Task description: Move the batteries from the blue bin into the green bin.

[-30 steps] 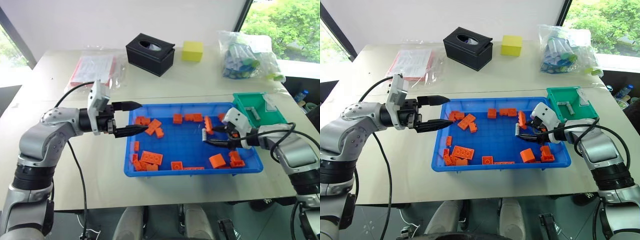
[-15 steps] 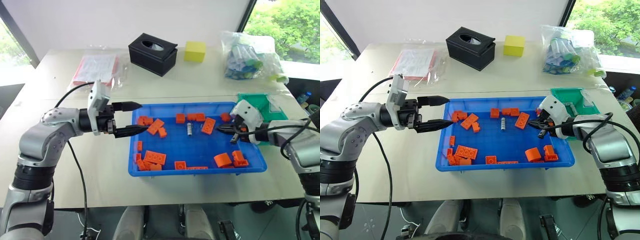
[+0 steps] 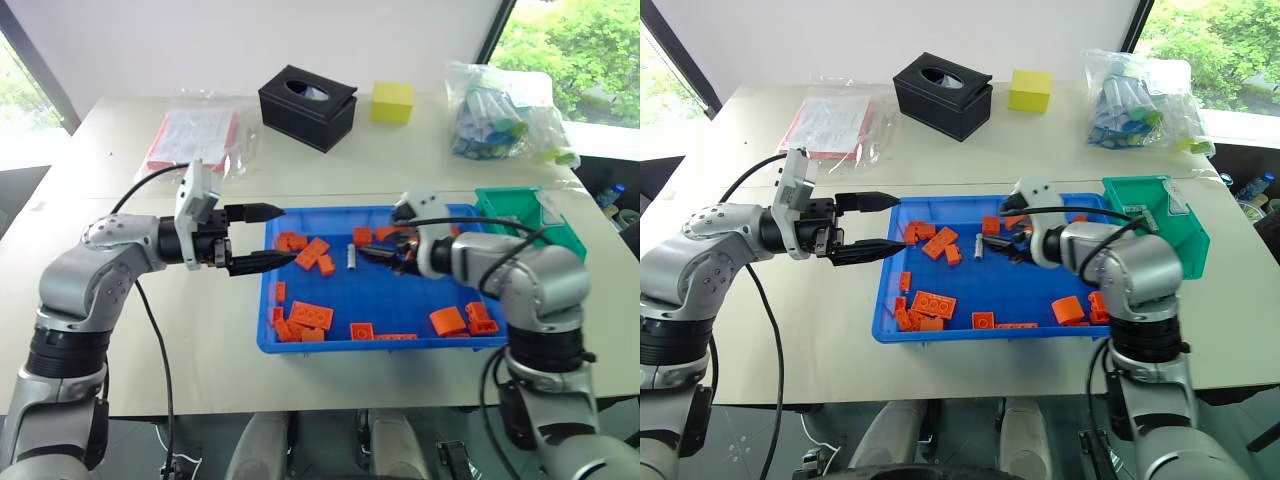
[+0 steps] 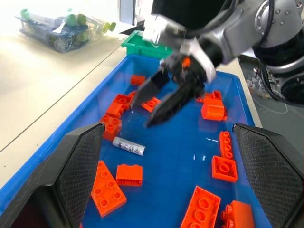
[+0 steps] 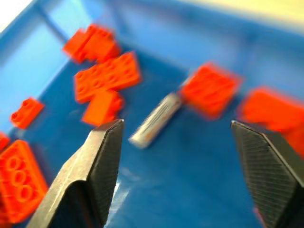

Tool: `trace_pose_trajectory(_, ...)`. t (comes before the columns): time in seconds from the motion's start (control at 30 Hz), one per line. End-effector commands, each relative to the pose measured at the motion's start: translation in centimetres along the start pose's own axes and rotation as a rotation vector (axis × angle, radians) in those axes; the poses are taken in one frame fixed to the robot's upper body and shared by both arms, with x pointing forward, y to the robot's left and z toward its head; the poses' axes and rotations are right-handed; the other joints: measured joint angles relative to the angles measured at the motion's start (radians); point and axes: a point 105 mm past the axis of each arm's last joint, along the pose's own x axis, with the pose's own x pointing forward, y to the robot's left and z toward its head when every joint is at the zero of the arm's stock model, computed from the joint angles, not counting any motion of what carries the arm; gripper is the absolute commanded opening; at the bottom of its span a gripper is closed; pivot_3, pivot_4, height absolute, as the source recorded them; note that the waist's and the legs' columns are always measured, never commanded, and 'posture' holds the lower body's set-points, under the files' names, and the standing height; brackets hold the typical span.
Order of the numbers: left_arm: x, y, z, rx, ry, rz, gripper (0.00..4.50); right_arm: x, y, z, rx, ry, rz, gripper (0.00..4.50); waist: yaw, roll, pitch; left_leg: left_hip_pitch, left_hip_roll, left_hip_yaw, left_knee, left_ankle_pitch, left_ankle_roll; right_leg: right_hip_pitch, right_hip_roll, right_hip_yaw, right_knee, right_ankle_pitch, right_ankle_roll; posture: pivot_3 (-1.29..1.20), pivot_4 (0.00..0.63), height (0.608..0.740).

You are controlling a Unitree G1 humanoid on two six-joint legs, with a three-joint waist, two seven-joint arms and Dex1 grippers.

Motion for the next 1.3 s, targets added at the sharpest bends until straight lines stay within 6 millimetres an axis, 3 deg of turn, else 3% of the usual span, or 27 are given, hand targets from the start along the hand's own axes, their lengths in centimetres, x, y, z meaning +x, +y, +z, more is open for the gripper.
trace_pose_trajectory(0.03, -0.2, -0.1, 1.1, 0.054, -0.014, -0.003, 4.5, 0.8, 0.5, 0.2, 0.053, 0.018, -0.015, 3.78, -0.002, 0.0, 0.0, 0.0, 0.0, 0.0, 0.0, 0.0, 0.0, 0.0, 0.0, 0.0, 0.0, 0.0, 0.0, 0.0, 0.15, 0.692)
trace_pose_trajectory(0.2, -0.4, -0.2, 1.1, 0.052, -0.012, 0.004, 4.5, 2.9, 1.7, 0.1, 0.078, 0.04, 0.009, 3.78, -0.011, 0.0, 0.0, 0.001, 0.001, 0.0, 0.0, 0.0, 0.0, -0.001, 0.001, 0.0, 0.003, 0.0, 0.0, 0.0, 0.15, 0.692)
trace_pose_trajectory(0.43, -0.7, -0.3, 1.1, 0.048, -0.015, 0.023, 4.5, 4.4, 1.2, 0.9, 0.088, 0.024, -0.003, 3.78, -0.028, 0.0, 0.0, 0.002, 0.001, 0.0, 0.0, 0.0, 0.0, -0.001, 0.002, 0.0, 0.003, 0.0, 0.0, 0.0, 0.15, 0.692)
trace_pose_trajectory(0.6, -0.7, -0.3, 1.2, 0.05, -0.023, 0.036, 4.5, 5.6, 1.1, 0.3, 0.057, 0.046, -0.006, 3.78, -0.03, -0.001, -0.001, 0.003, 0.001, 0.0, -0.001, 0.0, 0.0, 0.001, 0.002, 0.0, 0.003, 0.0, 0.0, 0.0, 0.15, 0.692)
trace_pose_trajectory(0.7, -0.8, -0.2, 1.3, 0.05, -0.027, 0.042, 4.5, 5.9, 1.2, 0.1, 0.039, 0.05, -0.005, 2.88, -0.033, -0.001, -0.001, 0.008, 0.002, 0.0, -0.001, 0.0, 0.0, 0.004, 0.002, 0.0, 0.003, 0.0, 0.0, 0.0, 0.15, 0.692)
trace_pose_trajectory(0.8, -0.8, -0.1, 1.4, 0.05, -0.029, 0.045, 4.5, 5.8, 1.4, 0.0, 0.036, 0.051, 0.007, 1.32, -0.031, 0.0, -0.001, 0.009, 0.002, -0.001, -0.001, 0.0, 0.0, 0.005, 0.004, 0.0, 0.003, 0.0, 0.0, 0.0, 0.15, 0.692)
trace_pose_trajectory(0.87, -0.8, -0.1, 1.4, 0.05, -0.029, 0.043, 4.5, 5.3, 1.3, -0.1, 0.025, 0.052, 0.011, 0.28, -0.03, 0.0, -0.001, 0.009, 0.002, -0.001, -0.002, 0.0, 0.0, 0.005, 0.004, 0.0, 0.003, 0.0, 0.0, 0.0, 0.15, 0.692)
trace_pose_trajectory(0.9, -0.7, -0.1, 1.3, 0.049, -0.029, 0.039, 4.5, 4.8, 1.0, 0.1, 0.019, 0.047, 0.001, 0.05, -0.029, 0.0, -0.001, 0.009, 0.002, -0.001, -0.002, 0.0, 0.0, 0.005, 0.004, 0.0, 0.003, 0.0, 0.0, 0.0, 0.15, 0.692)
trace_pose_trajectory(1.0, -0.5, -0.2, 1.2, 0.044, -0.028, 0.025, 4.5, 3.1, 0.2, 1.1, 0.034, 0.015, -0.017, 0.05, -0.024, 0.0, 0.0, 0.008, 0.002, -0.001, -0.003, 0.0, 0.0, 0.004, 0.004, 0.0, 0.003, 0.0, 0.0, 0.0, 0.15, 0.692)
trace_pose_trajectory(1.13, -0.2, -0.2, 1.0, 0.042, -0.03, 0.013, 4.5, -1.3, -1.2, 3.4, 0.044, -0.055, -0.038, 0.05, -0.021, 0.0, 0.0, 0.006, 0.002, -0.001, -0.002, 0.0, 0.0, 0.003, 0.003, 0.0, 0.002, 0.0, 0.0, 0.0, 0.15, 0.692)
trace_pose_trajectory(1.3, 0.0, -0.1, 0.9, 0.037, -0.035, -0.003, 4.5, -7.5, -5.7, 6.0, 0.057, -0.173, -0.195, 0.05, -0.022, 0.0, 0.0, 0.003, 0.002, -0.001, -0.003, 0.0, 0.0, 0.001, 0.003, 0.0, 0.001, 0.0, 0.0, 0.0, 0.15, 0.692)
